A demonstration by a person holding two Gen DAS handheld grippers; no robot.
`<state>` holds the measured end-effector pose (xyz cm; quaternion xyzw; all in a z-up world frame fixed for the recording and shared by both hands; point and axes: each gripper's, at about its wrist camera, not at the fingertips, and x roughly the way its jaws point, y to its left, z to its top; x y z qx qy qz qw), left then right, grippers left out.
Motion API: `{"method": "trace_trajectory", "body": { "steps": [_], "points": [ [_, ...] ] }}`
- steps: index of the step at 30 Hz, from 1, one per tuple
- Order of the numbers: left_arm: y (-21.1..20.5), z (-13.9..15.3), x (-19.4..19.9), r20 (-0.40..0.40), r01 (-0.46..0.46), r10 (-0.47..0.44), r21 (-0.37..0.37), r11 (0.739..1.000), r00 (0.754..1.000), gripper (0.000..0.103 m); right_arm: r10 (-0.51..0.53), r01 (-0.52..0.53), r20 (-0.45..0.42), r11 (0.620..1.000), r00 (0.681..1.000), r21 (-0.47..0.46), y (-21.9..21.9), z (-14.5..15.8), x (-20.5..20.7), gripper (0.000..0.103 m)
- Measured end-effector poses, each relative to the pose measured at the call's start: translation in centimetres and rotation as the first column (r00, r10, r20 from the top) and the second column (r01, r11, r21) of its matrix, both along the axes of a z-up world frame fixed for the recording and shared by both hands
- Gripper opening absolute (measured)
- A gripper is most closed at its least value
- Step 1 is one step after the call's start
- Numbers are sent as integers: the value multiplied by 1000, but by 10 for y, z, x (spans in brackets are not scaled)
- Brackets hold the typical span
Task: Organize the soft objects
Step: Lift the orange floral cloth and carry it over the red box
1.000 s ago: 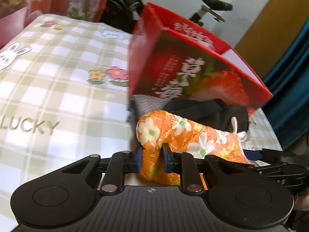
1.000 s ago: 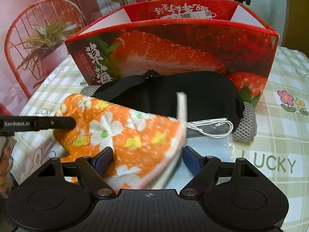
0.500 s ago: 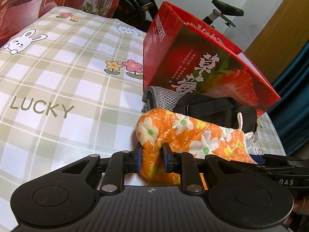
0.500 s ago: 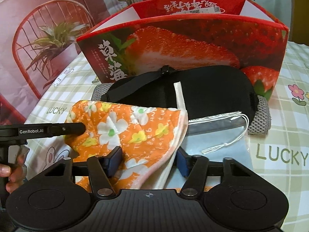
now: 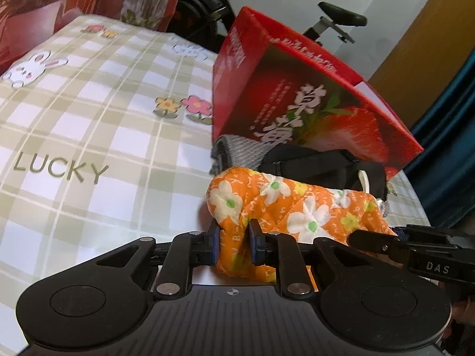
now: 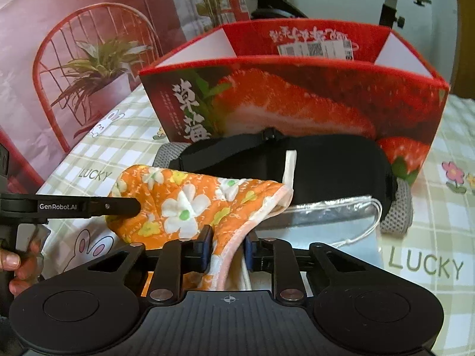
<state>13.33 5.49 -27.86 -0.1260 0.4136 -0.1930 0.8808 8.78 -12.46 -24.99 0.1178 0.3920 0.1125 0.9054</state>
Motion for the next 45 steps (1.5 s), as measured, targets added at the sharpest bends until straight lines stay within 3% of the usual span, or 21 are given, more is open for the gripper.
{"method": "trace_trajectory", "body": {
  "steps": [14,29,37,45],
  "points": [
    [-16,40,-16,179,76,-77,13,997,981,17,-33,36,98,999,995,-35,-10,24,-9,15],
    [-26,62,-18,252,148,-144,4,989,957,17,-82,89,159,996,984,-32,-20,31,-23,15],
    [-36,107,-4,359,177,-162,-10,984,919,17,-44,65,261,995,964,-73,-34,77,-11,15],
    [-58,143,39,441,172,-161,14,985,883,17,-3,60,347,986,938,-153,-55,121,29,15]
  ]
}}
